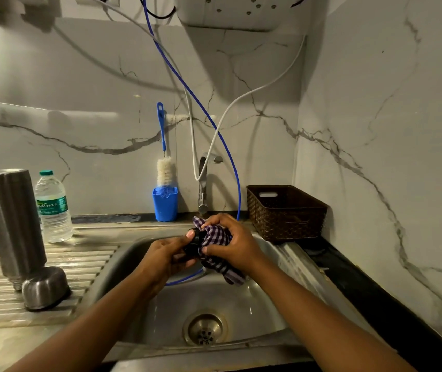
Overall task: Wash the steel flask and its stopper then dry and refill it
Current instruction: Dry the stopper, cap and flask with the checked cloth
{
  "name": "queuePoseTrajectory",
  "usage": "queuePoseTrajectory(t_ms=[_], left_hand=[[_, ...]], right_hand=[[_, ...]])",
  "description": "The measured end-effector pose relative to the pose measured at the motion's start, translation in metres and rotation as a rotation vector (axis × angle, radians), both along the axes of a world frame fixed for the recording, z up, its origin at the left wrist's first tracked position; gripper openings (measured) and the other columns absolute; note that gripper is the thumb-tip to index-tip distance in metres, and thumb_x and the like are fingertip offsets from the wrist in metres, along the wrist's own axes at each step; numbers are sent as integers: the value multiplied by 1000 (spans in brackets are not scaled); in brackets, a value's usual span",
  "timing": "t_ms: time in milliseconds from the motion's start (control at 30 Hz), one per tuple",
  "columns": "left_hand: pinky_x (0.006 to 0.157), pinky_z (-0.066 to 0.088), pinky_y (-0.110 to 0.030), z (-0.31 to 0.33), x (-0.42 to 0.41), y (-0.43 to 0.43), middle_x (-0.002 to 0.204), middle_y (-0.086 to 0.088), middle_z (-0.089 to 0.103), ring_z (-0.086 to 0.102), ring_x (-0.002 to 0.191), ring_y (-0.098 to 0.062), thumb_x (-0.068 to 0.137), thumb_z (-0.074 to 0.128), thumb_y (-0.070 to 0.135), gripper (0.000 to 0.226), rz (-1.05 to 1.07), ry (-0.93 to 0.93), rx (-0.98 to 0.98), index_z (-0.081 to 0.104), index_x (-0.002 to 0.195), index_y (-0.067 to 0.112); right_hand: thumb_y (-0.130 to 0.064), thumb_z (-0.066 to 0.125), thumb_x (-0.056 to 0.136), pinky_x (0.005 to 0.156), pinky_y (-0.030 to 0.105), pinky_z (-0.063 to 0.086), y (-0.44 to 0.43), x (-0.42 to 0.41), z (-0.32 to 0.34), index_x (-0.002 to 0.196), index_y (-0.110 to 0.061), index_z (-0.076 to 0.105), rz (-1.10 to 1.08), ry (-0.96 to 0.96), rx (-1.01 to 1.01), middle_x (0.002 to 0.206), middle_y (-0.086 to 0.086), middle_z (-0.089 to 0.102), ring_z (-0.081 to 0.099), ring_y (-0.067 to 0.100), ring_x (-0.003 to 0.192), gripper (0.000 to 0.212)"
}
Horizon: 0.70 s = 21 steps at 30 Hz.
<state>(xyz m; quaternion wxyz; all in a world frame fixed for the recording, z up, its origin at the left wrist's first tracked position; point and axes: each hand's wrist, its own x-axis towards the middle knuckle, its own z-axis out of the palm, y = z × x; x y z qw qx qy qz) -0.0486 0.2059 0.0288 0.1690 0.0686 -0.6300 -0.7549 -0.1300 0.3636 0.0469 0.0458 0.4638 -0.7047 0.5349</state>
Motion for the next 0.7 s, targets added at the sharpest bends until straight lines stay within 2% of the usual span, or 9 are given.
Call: queuePoseTrajectory(t_ms=[67,133,200,267,333,400,500,600,700], left_hand=[[63,56,-22,0,2,4,84,-9,74,72,77,-16,74,65,33,39,-28,13,-54,66,100,4],[65,55,-20,1,2,7,84,-7,74,71,80,-16,76,62,30,36,-36,28,-138,65,102,5],[68,56,-21,0,4,8,92,-6,74,71,88,-17,76,63,28,35,-29,50,-213,65,104,7],[71,56,-21,0,6,9,96,-5,74,70,92,-17,75,66,25,35,-26,68,-277,64,107,9],[70,55,-18,0,8,10,97,-5,73,70,91,-11,76,68,19,32,-17,90,-346,63,107,14],[69,53,-14,1,9,11,100,1,70,67,93,-3,76,70,15,33,1,120,-425,61,107,21],[75,53,-16,-2,9,11,106,9,67,63,101,0,69,75,23,45,21,153,-526,60,110,28],[76,55,-18,-4,8,9,103,8,70,65,100,-4,70,74,18,40,84,182,-463,61,107,26],[71,56,-19,-5,5,6,97,3,73,68,95,-12,75,70,13,31,86,192,-254,63,105,19]], right_hand=[[-37,67,62,77,22,52,-5,3,-2,87,-35,55,-23,-29,-53,100,-9,56,58,6,93,28],[-40,58,60,74,19,51,-9,5,-6,82,-31,54,-39,-52,-118,94,-7,56,56,4,85,24],[-33,59,66,70,15,48,-11,6,-8,80,-26,54,-52,-120,-174,88,-4,57,56,4,79,16],[-20,61,81,65,14,47,-12,5,-8,80,-20,54,-65,-247,-200,84,-2,59,57,6,77,6],[-15,57,87,66,20,50,-13,0,-9,83,-21,56,-85,-373,-213,89,2,62,60,14,82,8],[-18,58,87,72,33,54,-13,-2,-7,93,-25,56,-71,-543,-208,101,8,62,61,22,89,9],[-22,60,86,75,37,53,-10,-3,-6,101,-22,53,-26,-767,-207,102,10,62,62,26,90,16],[-25,63,85,86,45,53,-8,-2,-5,103,-22,56,49,-806,-181,105,11,64,62,31,100,20],[-27,69,82,90,49,52,-5,-2,-5,113,-27,56,156,-776,-66,111,10,64,62,31,104,34]])
